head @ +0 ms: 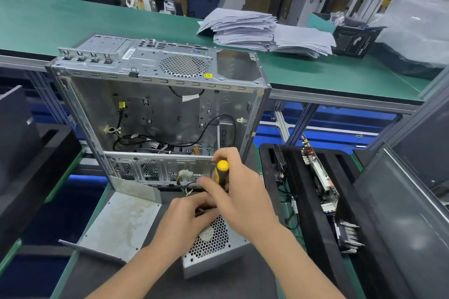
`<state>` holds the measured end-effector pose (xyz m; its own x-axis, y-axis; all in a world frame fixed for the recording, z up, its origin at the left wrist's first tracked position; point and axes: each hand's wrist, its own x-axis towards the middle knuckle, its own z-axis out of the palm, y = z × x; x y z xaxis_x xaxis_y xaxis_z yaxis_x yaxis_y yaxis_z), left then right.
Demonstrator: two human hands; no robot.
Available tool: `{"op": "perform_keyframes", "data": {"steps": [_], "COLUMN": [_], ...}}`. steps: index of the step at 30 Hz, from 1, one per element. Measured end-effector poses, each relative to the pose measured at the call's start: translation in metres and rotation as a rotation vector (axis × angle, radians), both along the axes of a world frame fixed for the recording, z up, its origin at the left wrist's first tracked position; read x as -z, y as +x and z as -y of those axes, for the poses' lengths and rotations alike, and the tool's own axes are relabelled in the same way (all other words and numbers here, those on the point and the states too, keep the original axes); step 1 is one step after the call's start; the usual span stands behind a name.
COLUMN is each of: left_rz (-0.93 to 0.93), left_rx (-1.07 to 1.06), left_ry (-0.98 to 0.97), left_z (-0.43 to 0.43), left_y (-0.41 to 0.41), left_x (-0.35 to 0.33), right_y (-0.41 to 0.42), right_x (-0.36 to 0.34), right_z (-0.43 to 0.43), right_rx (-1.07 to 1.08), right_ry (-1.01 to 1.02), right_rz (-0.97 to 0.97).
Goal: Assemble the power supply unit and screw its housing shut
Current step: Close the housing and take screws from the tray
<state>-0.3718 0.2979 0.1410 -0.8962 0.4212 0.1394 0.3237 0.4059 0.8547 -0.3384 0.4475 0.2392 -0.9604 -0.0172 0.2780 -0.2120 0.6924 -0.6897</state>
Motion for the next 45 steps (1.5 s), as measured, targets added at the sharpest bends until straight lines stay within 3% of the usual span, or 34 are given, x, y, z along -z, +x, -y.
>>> {"op": "perform_keyframes", "data": {"steps": [2,6,9,16,19,23,27,33,39,45], "left_rz": [-0.002,0.022,0.022,0.027,0.009,-0.004,-0.009,0.019,0.039,0.04], "left_rx": [-0.008,-0.013,-0.033,-0.025,-0.006,-0.004,-0.003,-0.011,-0.032,-0.021], "left_ry": [0.003,-0.005,-0.044,-0.075,-0.054,-0.05,-0.051,-0.044,-0.032,-0.027], "left_z": [0.0,0.003,0.002,0.001,0.002,0.002,0.002,0.003,0.002,0.002], "left_y": [-0.001,-0.001,-0.002,-0.002,-0.002,-0.002,-0.002,-0.001,0.0,-0.001], "left_x": [-0.001,0.002,0.004,0.005,0.005,0.004,0.004,0.003,0.003,0.005], "right_y": [-0.001,-0.004,-0.009,-0.006,-0.005,-0.009,-0.009,-0.012,-0.007,-0.002], "right_x": [-0.008,-0.026,-0.027,-0.003,0.007,0.0,-0.02,-0.026,-0.012,0.003], "right_z": [-0.011,-0.027,-0.026,-0.005,-0.001,-0.015,-0.039,-0.041,-0.034,-0.009], "right_rx": [-0.239,-0.513,-0.442,0.056,0.122,-0.102,-0.436,-0.525,-0.341,0.047], "right_ry": [-0.137,-0.069,-0.069,-0.009,-0.07,-0.254,-0.23,-0.167,-0.273,-0.159], "right_rz": [0.144,0.348,0.336,0.039,-0.037,0.065,0.238,0.246,0.106,-0.136]}}
